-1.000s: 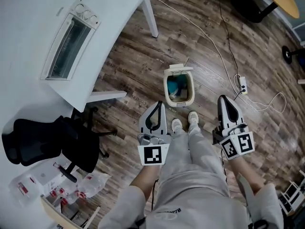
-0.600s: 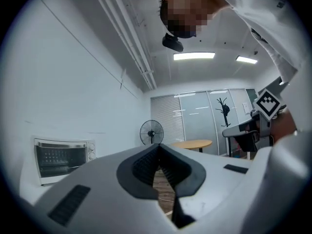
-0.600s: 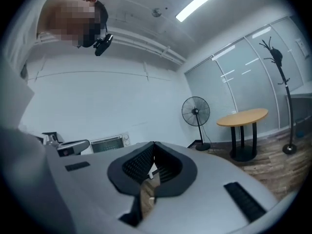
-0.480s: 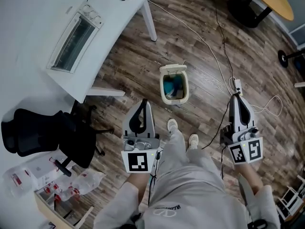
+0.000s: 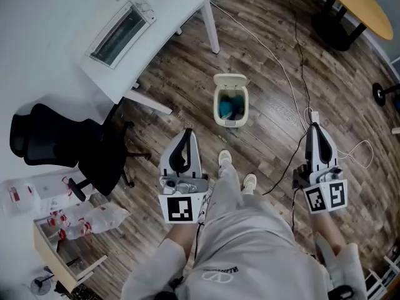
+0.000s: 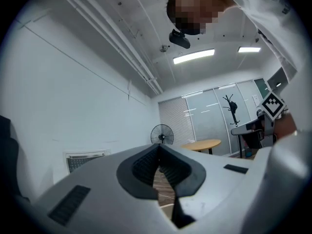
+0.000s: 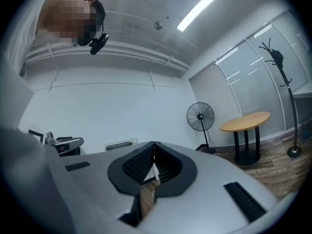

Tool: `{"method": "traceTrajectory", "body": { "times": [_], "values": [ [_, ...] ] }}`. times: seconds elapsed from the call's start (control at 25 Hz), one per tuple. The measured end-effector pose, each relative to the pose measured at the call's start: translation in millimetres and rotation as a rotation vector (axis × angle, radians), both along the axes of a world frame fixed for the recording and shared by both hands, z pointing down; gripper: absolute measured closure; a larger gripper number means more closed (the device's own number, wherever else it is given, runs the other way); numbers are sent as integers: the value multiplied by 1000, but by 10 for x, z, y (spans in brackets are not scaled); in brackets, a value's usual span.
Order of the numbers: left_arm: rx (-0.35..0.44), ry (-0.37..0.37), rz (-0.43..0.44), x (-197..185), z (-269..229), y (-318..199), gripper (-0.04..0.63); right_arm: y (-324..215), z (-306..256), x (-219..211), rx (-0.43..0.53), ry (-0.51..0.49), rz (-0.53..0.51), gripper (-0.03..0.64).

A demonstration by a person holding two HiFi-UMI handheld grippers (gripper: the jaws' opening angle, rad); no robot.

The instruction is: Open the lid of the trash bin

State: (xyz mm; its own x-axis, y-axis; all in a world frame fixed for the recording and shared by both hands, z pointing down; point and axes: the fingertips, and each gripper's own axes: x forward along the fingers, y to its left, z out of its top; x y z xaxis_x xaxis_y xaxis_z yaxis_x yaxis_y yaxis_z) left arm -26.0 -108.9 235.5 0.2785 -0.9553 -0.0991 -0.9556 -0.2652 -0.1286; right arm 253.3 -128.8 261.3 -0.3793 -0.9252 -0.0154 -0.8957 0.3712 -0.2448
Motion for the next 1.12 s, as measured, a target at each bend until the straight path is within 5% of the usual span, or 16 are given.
{"method": "traceTrajectory", "body": {
  "times": [0.44,1.12],
  "values": [
    [58,-61,-89,-50,-311,865,597,518,49,-55,-22,-45,-81,600],
    [113,42,46,-910,-421,2142,597,2054,-201,-1091,36,34,-5,600]
  ]
}}
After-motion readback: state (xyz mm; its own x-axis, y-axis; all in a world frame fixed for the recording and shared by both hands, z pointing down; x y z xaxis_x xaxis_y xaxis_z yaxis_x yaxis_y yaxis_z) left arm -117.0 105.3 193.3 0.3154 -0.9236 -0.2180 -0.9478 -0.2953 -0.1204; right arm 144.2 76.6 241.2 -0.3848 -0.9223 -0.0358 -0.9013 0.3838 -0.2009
